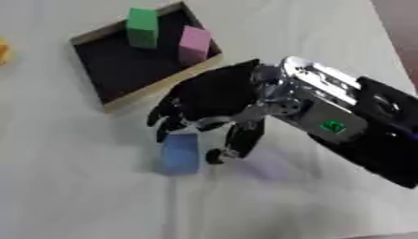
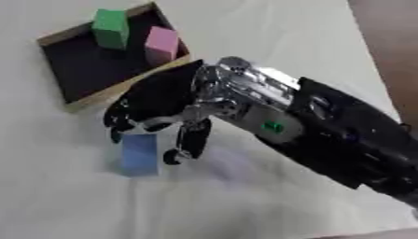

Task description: Pick up objects on the table and place them in the box.

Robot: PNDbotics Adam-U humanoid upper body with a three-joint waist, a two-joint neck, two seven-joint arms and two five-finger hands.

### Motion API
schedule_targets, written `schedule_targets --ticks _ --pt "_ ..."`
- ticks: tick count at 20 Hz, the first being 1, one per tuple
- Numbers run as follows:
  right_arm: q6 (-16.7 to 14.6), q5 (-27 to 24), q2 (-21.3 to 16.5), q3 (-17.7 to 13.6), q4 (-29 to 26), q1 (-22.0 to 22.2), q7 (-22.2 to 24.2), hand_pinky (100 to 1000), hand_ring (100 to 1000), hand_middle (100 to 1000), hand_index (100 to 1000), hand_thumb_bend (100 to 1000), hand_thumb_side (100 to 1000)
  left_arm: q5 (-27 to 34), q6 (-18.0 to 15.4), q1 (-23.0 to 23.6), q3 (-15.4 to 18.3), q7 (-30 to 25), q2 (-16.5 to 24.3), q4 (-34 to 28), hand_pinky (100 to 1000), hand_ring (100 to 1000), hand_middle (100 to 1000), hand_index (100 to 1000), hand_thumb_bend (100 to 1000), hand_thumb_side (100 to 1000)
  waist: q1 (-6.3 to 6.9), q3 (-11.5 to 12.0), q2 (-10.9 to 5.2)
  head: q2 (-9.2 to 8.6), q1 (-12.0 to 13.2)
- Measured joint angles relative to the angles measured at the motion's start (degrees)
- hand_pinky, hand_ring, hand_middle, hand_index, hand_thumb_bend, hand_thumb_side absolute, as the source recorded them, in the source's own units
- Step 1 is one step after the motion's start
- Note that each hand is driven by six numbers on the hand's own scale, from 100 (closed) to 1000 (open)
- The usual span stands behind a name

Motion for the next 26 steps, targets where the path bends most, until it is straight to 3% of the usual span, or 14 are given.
schedule_targets --ticks 7,13,14,16,21,26 --pt "-0.40 -1.64 0.66 0.32 -0.40 -0.20 0.82 940 941 941 871 335 100 0.34 0.00 0.00 0.00 0.00 -0.16 -0.28 743 808 792 865 298 784 -0.37 0.36 0.00 0.11 0.02" --pt "-1.73 0.53 1.48 0.33 2.17 0.10 0.24 949 959 948 870 368 100 0.47 -0.01 0.00 0.00 0.00 -0.52 -0.33 743 808 793 863 294 787 -0.66 0.81 0.29 0.11 0.02" --pt "-2.04 0.95 1.57 0.33 2.60 0.27 0.02 970 1000 953 868 382 100 0.48 -0.01 0.00 0.00 0.00 -0.52 -0.34 743 808 793 863 293 788 -0.69 0.91 0.33 0.11 0.02" --pt "-2.82 1.81 1.61 0.34 3.38 0.35 -0.32 999 1000 958 860 411 100 0.50 -0.02 0.00 0.00 0.00 -0.52 -0.39 743 809 793 862 292 790 -0.70 0.96 0.35 0.11 0.02" --pt "-4.15 2.26 1.94 0.35 3.92 0.34 -0.47 1000 1000 959 848 450 367 0.79 -0.14 0.02 0.00 -0.09 -0.53 -0.48 743 809 793 862 287 792 -0.77 1.05 0.38 0.11 0.02" --pt "-3.84 1.50 1.94 0.33 3.88 0.27 0.60 997 1000 954 848 450 346 1.02 -0.27 0.18 0.00 -0.14 -0.54 -0.51 743 809 793 862 280 795 -0.87 1.05 0.38 0.11 0.08"
